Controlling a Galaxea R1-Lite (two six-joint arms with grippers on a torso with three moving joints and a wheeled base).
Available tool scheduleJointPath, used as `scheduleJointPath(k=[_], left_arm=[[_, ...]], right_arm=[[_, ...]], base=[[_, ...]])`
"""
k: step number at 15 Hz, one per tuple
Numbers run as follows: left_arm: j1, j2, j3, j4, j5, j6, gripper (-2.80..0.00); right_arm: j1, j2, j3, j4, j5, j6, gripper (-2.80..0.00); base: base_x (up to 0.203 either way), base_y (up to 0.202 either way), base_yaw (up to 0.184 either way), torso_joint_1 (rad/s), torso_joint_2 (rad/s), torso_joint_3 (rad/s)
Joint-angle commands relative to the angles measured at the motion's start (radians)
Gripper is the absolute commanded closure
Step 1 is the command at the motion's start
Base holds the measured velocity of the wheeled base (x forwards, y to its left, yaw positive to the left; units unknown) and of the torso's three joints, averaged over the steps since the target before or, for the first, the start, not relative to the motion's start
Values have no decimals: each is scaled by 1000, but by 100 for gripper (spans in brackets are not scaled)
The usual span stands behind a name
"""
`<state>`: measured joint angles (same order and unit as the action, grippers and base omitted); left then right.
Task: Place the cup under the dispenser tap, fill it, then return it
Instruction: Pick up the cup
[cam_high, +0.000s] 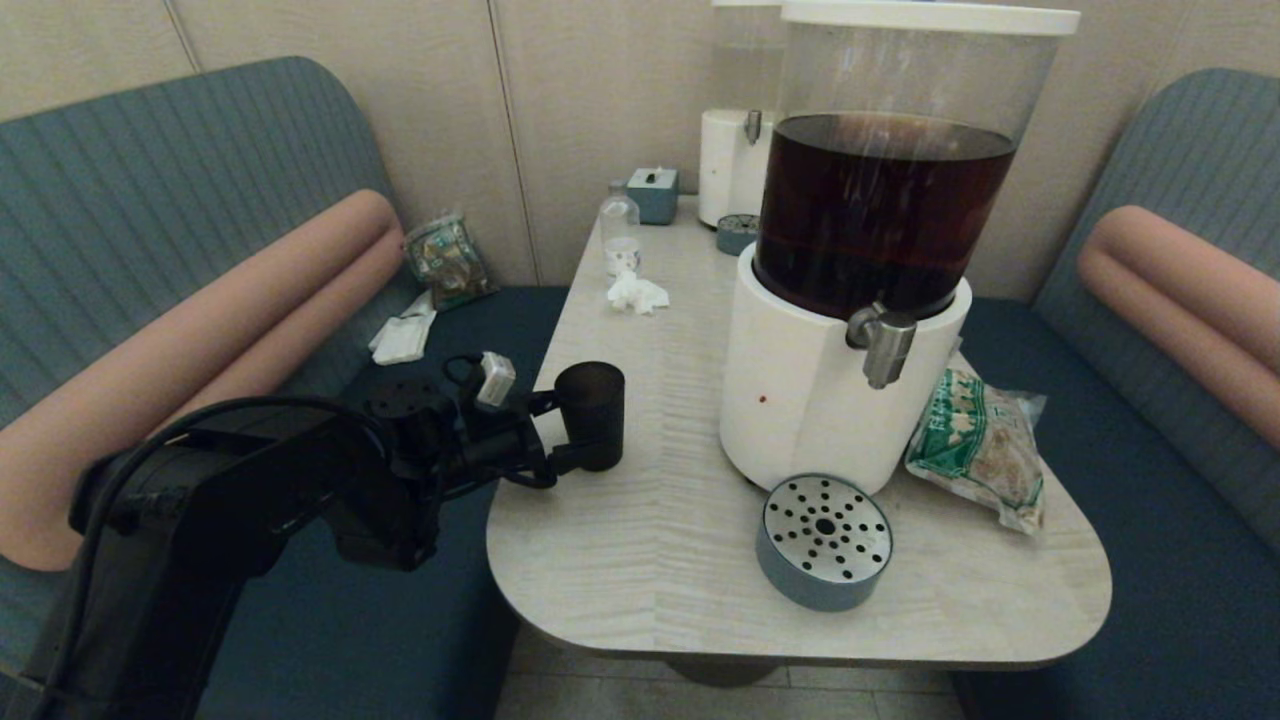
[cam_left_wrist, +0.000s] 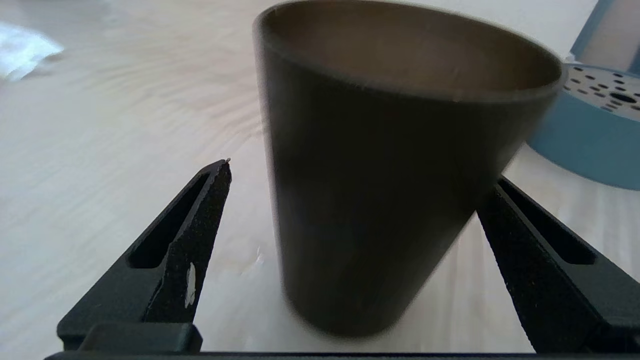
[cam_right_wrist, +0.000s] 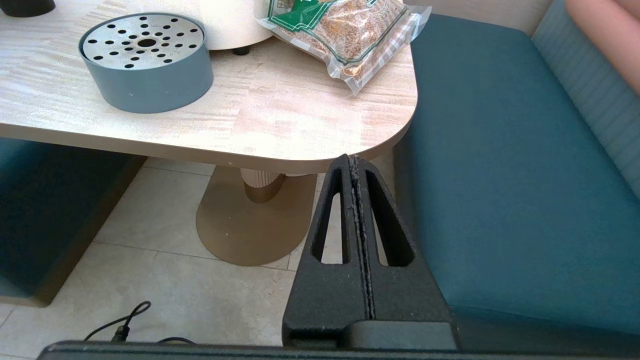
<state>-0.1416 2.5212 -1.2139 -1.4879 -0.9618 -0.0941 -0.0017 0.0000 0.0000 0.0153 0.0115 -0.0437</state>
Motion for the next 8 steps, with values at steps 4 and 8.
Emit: scheduleJointPath(k=[4,8], left_arm=[[-24,18,-33,-9,3,-7,-280],[-30,25,-61,-28,11,-27,0]], right_arm=[[0,0,0,0,1,-1,0],[0,0,0,0,1,-1,0]], base=[[0,0,0,0,0,0],[0,0,0,0,0,0]])
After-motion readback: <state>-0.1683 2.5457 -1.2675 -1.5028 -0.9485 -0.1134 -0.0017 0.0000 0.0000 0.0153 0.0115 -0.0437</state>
